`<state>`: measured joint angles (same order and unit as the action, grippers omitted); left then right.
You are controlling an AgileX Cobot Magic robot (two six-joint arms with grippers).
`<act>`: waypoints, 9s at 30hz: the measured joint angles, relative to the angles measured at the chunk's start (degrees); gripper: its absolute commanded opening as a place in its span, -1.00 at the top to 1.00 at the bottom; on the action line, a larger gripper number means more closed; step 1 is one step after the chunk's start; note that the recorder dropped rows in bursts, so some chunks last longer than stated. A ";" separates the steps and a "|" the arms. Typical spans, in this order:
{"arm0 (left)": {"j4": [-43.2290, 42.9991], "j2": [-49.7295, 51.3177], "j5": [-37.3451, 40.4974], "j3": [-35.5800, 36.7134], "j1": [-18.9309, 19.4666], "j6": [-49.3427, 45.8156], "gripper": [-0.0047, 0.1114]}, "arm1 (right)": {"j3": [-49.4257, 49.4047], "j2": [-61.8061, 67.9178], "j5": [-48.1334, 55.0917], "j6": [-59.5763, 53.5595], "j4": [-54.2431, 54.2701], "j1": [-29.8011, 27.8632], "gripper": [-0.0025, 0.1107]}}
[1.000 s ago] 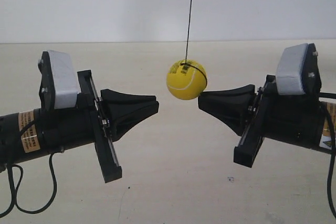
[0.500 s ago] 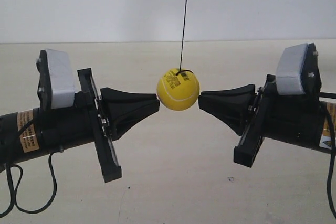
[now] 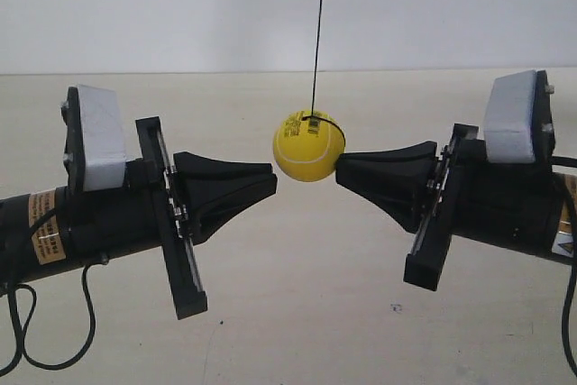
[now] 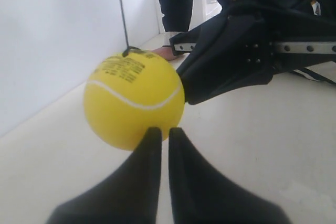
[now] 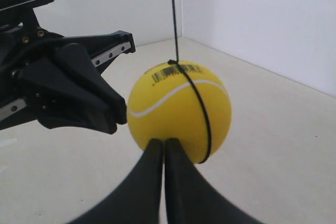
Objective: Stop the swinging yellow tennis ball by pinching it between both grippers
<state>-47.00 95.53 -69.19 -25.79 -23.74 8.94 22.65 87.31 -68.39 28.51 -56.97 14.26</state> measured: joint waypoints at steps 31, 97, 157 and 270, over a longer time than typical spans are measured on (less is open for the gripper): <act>-0.10 0.00 0.00 0.00 0.00 -0.23 0.84 | 0.00 -4.14 6.20 1.22 0.85 0.00 0.96; -3.18 0.00 -0.22 -1.93 0.00 -0.08 0.84 | 0.00 -12.05 13.58 9.13 -5.97 0.00 0.96; -1.62 -2.48 -0.22 0.06 -1.32 -4.12 0.84 | 0.00 -12.05 13.78 9.14 -5.48 0.00 0.96; -11.18 -3.69 -0.22 1.95 6.77 6.78 0.84 | 0.00 -20.79 16.30 15.00 -17.50 0.10 0.96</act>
<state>-58.18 91.84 -69.41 -23.84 -16.97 15.71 22.65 66.53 -52.09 43.51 -74.47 14.36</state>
